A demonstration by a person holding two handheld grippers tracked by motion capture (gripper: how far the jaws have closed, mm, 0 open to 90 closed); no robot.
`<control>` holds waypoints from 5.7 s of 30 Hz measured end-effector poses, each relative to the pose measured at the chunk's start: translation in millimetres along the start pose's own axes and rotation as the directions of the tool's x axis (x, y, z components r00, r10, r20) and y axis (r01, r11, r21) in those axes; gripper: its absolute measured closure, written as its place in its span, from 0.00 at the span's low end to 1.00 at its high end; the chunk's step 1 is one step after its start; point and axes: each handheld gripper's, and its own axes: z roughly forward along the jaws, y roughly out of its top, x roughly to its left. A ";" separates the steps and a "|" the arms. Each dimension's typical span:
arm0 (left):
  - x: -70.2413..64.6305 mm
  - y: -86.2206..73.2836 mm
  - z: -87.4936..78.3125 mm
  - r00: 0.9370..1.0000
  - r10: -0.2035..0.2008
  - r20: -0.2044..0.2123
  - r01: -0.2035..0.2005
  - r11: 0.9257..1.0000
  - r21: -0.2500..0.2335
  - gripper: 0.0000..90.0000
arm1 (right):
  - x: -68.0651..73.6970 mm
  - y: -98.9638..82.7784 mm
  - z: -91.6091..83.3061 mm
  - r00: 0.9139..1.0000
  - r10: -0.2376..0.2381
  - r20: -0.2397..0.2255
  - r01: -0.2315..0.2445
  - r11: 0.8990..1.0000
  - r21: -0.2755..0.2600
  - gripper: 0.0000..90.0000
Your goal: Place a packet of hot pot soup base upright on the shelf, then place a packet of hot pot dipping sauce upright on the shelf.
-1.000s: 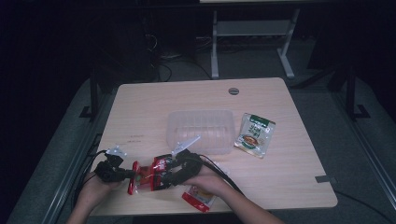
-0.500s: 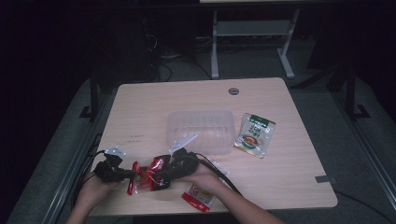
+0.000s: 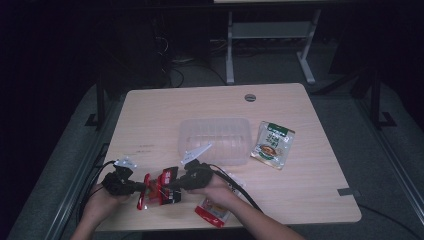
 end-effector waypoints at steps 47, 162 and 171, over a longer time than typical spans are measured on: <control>-19.5 8.5 -14.9 0.992 0.091 0.086 -0.076 0.984 -0.163 0.88 | 22.8 25.7 -124.2 0.994 -0.108 -0.007 0.103 0.966 -0.235 1.00; -22.4 7.5 -2.9 0.989 0.139 -0.058 -0.148 0.970 -0.195 0.17 | -14.5 -6.0 -187.0 0.917 -0.004 0.398 0.038 0.996 -0.079 0.29; -27.6 9.6 -2.3 0.989 0.142 -0.050 -0.149 0.972 -0.182 0.18 | 0.1 -29.1 -189.3 0.916 -0.020 0.401 0.034 0.999 -0.028 0.28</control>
